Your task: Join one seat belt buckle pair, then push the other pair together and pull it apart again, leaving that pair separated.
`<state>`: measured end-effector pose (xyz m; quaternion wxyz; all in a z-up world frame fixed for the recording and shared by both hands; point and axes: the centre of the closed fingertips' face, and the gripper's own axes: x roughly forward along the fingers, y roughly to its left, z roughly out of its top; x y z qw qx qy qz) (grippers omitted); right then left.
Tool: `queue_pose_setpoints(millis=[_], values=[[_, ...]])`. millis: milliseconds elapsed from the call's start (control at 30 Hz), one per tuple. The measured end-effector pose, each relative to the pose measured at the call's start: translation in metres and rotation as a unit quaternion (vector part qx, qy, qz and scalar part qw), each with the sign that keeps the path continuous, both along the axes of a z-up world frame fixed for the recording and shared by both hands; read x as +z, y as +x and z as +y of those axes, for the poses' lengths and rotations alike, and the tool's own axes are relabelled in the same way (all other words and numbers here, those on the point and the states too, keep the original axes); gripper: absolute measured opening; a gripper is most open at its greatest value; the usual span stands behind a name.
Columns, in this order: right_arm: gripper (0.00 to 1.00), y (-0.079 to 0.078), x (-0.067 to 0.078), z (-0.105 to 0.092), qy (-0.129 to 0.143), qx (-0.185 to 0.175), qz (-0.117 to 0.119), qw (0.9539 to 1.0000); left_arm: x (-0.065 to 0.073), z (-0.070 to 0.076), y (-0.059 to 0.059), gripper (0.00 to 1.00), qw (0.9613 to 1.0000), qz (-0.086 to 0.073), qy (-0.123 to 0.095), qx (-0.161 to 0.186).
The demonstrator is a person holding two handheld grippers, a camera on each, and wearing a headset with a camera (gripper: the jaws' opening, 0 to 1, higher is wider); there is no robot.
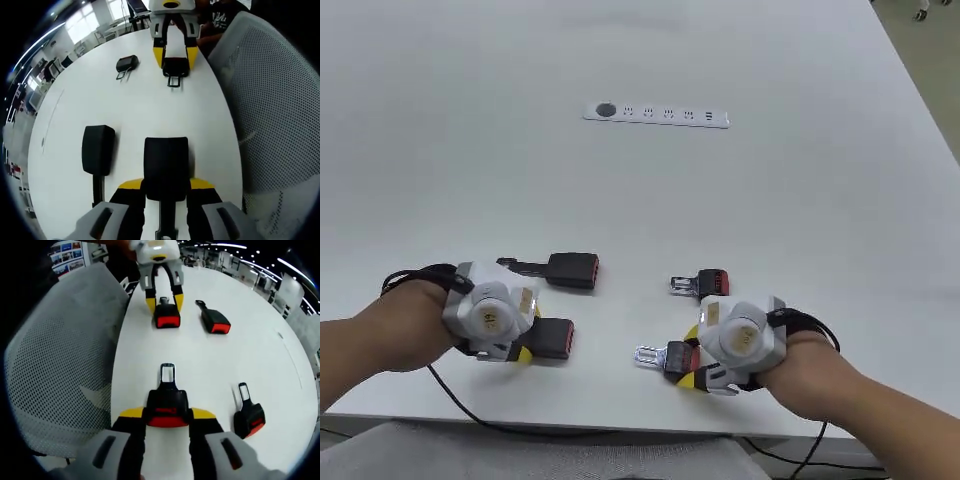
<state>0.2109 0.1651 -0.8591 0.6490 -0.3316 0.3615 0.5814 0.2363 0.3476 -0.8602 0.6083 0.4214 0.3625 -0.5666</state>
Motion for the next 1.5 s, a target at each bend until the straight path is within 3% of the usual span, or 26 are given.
queue_pose_setpoints(millis=[833, 1167, 1500], values=[[0.32, 0.015, 0.001, 0.074, 0.018, 0.010, -0.003, 0.9998, 0.000, 0.000, 0.001, 0.32, 0.9999, 0.003, -0.010, -0.006], [0.32, 0.014, -0.001, 0.086, 0.011, 0.008, 0.004, 0.9999, 0.000, 0.000, 0.001, 0.32, 1.0000, 0.001, -0.006, -0.002], [0.32, 0.017, 0.000, 0.088, 0.009, 0.007, -0.008, 0.9999, -0.001, 0.000, 0.001, 0.32, 1.0000, 0.001, 0.000, 0.003]])
